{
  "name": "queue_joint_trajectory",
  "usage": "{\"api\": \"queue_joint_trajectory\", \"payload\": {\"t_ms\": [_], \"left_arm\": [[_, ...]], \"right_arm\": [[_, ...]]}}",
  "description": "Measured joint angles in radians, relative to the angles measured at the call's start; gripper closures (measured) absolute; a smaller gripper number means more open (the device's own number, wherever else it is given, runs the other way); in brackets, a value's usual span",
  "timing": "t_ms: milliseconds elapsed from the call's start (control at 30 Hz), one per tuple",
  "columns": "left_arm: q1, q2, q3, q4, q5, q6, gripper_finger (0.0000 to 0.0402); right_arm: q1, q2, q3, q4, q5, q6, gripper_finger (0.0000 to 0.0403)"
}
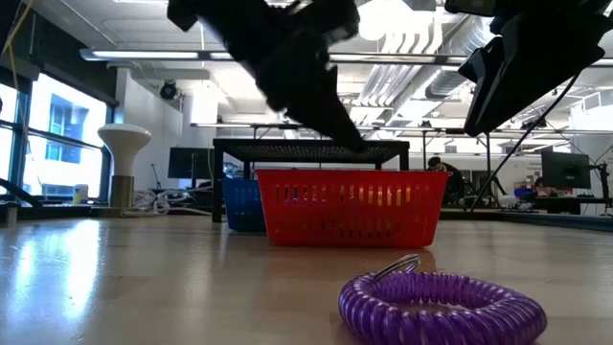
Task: Pick & Place Office Desk Supplies
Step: Put the blue rubber band into the black bin
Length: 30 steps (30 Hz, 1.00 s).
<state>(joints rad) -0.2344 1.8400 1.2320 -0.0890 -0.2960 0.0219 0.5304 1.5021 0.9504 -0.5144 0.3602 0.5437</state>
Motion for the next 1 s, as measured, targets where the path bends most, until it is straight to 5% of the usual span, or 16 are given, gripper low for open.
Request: {"api": "queue_joint_trajectory", "payload": {"t_ms": [167,433,700,1000], "left_arm": [[-0.056,-0.062,0.003,-0.014,-0.024,-0.02,0.027],[-0.258,-0.201,0.004,-0.404,-0.013,-0.177,0.027],[-0.482,-0.192,0.003,-0.526,0.118,-0.365,0.027],[-0.64,-0.115,0.0,-0.663,-0.028,-0.569,0.027]], "right_arm": [[0.0,0.0,0.0,0.001,0.0,-0.018,0.0306],[0.0,0.0,0.0,0.003,0.0,-0.018,0.0306],[0.0,0.0,0.0,0.027,0.0,-0.018,0.0306],[0.0,0.0,-0.001,0.059,0.0,-0.033,0.0306]]}}
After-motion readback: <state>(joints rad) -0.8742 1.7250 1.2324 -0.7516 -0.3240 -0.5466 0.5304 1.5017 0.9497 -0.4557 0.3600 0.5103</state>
